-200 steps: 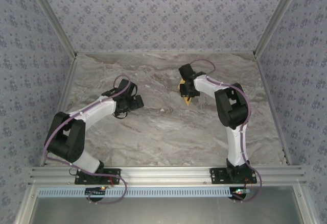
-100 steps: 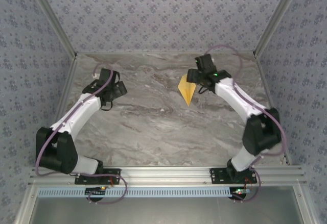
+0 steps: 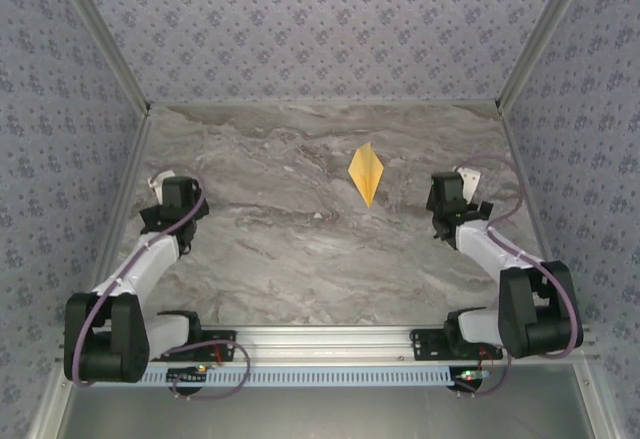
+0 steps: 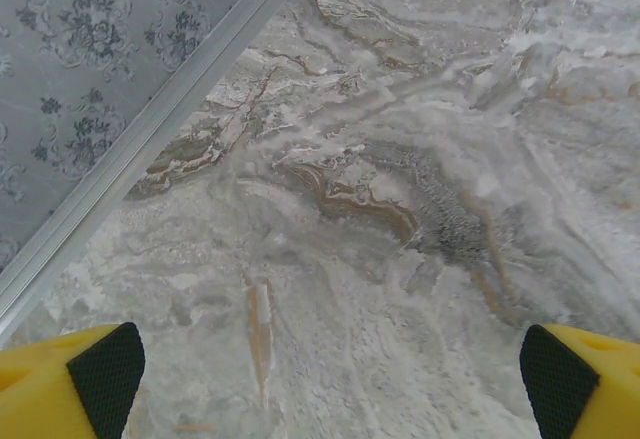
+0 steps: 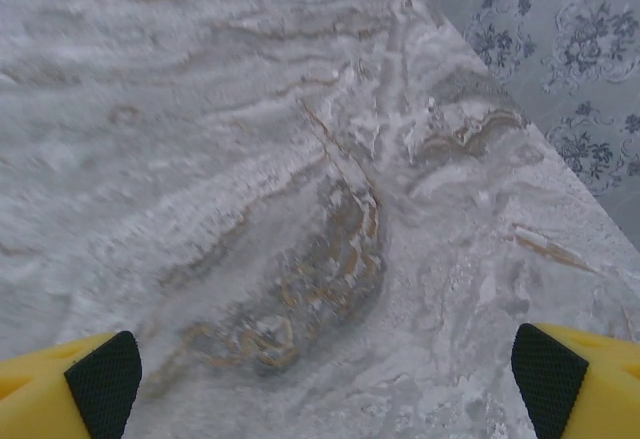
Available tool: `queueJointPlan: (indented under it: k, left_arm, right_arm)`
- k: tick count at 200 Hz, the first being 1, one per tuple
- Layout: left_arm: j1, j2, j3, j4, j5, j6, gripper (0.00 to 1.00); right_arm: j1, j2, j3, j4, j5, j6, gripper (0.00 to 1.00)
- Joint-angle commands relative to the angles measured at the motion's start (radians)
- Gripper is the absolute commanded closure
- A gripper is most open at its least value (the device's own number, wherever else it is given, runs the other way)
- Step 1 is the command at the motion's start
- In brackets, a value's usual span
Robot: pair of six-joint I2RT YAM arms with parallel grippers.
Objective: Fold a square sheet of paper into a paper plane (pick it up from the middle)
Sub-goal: Reset both arms
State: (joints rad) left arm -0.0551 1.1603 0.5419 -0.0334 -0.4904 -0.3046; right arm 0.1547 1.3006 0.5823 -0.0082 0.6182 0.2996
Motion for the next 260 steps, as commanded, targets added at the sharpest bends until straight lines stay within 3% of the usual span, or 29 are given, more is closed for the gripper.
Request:
queueJointPlan:
  k: [1,47,77,98,157,260]
  left_arm:
    - [0.038,0.005,-0.055,0.287,0.035,0.123,0.01]
    - [0.064,0.117,-0.141,0.605,0.26,0.257,0.01]
    - [0.091,0.185,-0.159,0.723,0.405,0.259,0.01]
    - [0.093,0.221,-0.179,0.813,0.468,0.257,0.01]
    - [0.093,0.374,-0.15,0.89,0.46,0.252,0.01]
    - [0.067,0.371,-0.125,0.836,0.436,0.281,0.01]
  right_arm:
    - [-0.017,0.029,-0.035,0.228,0.049,-0.102,0.0]
    - [-0.065,0.076,-0.14,0.574,-0.202,-0.273,0.0]
    - [-0.152,0.115,-0.177,0.697,-0.414,-0.294,0.0]
    - [-0.18,0.169,-0.206,0.787,-0.479,-0.283,0.0]
    - [-0.179,0.22,-0.206,0.827,-0.534,-0.306,0.0]
    - [-0.179,0.221,-0.202,0.82,-0.534,-0.307,0.0]
